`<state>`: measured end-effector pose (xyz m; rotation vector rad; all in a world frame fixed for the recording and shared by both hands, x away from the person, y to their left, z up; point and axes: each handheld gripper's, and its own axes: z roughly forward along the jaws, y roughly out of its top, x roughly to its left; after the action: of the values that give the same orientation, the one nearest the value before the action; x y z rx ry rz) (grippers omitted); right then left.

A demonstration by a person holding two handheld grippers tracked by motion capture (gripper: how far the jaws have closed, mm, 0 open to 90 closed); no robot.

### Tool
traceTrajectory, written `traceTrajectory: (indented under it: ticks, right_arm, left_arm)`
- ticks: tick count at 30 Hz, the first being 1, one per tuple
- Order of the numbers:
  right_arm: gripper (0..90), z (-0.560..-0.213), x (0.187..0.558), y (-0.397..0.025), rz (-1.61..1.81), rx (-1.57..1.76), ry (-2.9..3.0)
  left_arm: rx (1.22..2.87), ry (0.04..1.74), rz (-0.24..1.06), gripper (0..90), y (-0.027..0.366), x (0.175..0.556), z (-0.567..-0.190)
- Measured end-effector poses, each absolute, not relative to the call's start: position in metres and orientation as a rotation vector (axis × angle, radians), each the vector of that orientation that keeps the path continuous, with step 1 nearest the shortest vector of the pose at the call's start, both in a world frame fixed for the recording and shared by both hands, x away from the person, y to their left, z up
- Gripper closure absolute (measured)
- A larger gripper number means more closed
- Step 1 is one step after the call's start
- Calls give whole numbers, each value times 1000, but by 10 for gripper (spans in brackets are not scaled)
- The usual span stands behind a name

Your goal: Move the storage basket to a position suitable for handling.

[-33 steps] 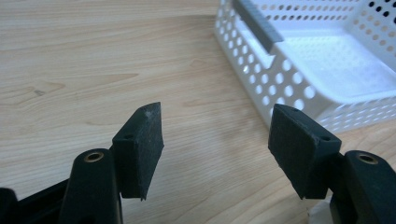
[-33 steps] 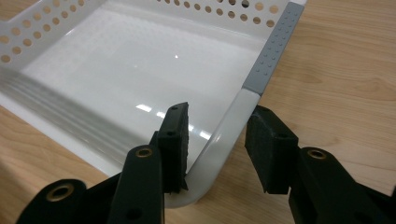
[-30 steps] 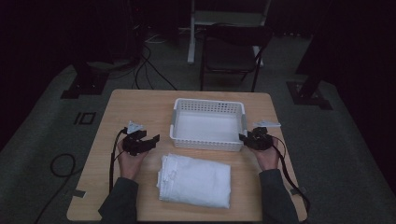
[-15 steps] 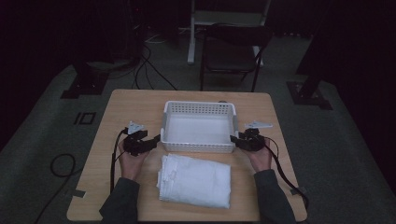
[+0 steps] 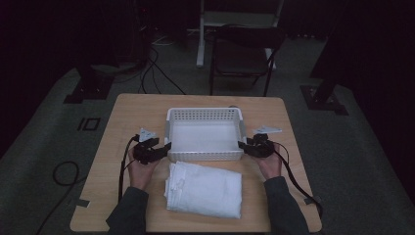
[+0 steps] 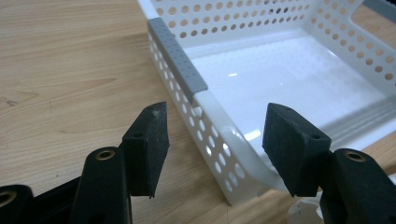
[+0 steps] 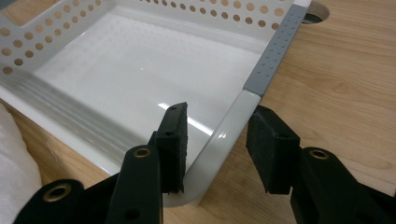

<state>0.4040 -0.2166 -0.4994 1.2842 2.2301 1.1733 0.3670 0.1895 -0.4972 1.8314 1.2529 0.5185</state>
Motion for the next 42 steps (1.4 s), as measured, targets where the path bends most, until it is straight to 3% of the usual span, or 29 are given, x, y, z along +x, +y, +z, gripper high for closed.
traceTrajectory:
  ticks: [8,10,17,29,42]
  right_arm:
    - [569,-495,400,-218,1162,1271,2214]
    - [518,-485,389,-224,1179,1261,2160]
    - [474,-479,365,-229,1187,1241,2175]
    - [451,-492,312,-222,1178,1178,2275]
    - [419,-510,285,-209,1204,1173,2374]
  left_arm:
    - [1833,1264,524,382,191,366,-498]
    - [1820,1263,542,371,193,362,-494]
    - [1801,1244,555,364,193,344,-485]
    - [1889,1141,552,361,170,304,-482]
    - [1962,1147,555,380,166,271,-492]
